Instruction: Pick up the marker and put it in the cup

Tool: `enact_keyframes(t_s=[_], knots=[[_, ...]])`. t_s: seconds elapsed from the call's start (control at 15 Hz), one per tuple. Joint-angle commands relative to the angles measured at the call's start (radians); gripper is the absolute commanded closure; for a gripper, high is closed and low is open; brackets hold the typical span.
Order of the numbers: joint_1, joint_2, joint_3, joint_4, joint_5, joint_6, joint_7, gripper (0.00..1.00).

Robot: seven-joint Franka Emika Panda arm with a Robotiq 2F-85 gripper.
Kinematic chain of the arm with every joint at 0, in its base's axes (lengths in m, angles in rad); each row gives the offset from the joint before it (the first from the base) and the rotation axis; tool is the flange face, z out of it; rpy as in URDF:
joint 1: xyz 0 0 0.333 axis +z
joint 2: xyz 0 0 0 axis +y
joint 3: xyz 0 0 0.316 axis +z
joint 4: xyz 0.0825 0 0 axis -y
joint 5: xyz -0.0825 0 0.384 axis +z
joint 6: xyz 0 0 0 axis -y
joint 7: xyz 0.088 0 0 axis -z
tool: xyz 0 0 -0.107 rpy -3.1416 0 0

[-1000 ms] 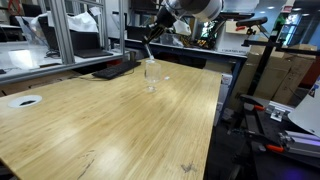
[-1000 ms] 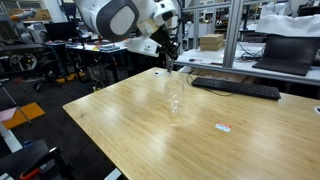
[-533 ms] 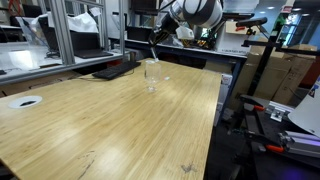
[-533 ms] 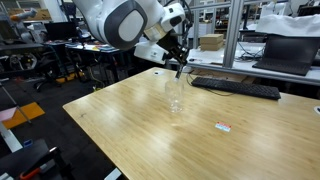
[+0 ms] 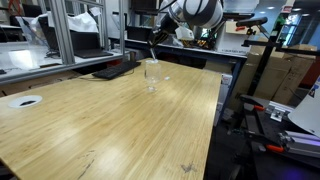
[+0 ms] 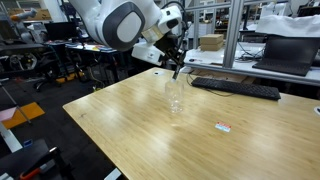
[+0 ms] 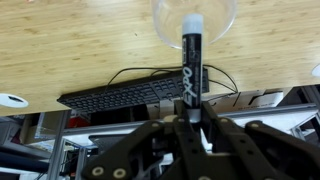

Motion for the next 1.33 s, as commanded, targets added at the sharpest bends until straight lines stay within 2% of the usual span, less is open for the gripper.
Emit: enact_keyframes(t_s=[0.0,0.07,0.2,0.47,0.6,0.67,0.8,0.93,1.0,1.07,1.27], knots=[[0.032,-0.019,-0.032,-0.013,0.017,-0.025,-0.006,0.95],[0.035,-0.021,-0.034,-0.014,0.015,-0.034,-0.005,0.56],[0.028,-0.023,-0.033,-0.016,-0.028,-0.044,0.028,0.5],[0.022,-0.027,-0.023,-0.016,-0.047,-0.063,0.038,0.21],[0.019,-0.047,-0.02,-0.025,-0.055,-0.145,0.036,0.07],[-0.154,0.04,0.143,0.058,-0.076,-0.179,0.0,0.01],[-0.267,0.034,0.257,0.084,-0.028,-0.322,-0.071,0.0],[-0.335,0.024,0.293,0.119,0.012,-0.488,-0.136,0.0],[-0.356,0.009,0.29,0.133,0.024,-0.556,-0.158,0.0],[-0.328,-0.002,0.244,0.152,0.06,-0.616,-0.194,0.0],[-0.283,-0.034,0.151,0.202,0.058,-0.77,-0.206,0.0]])
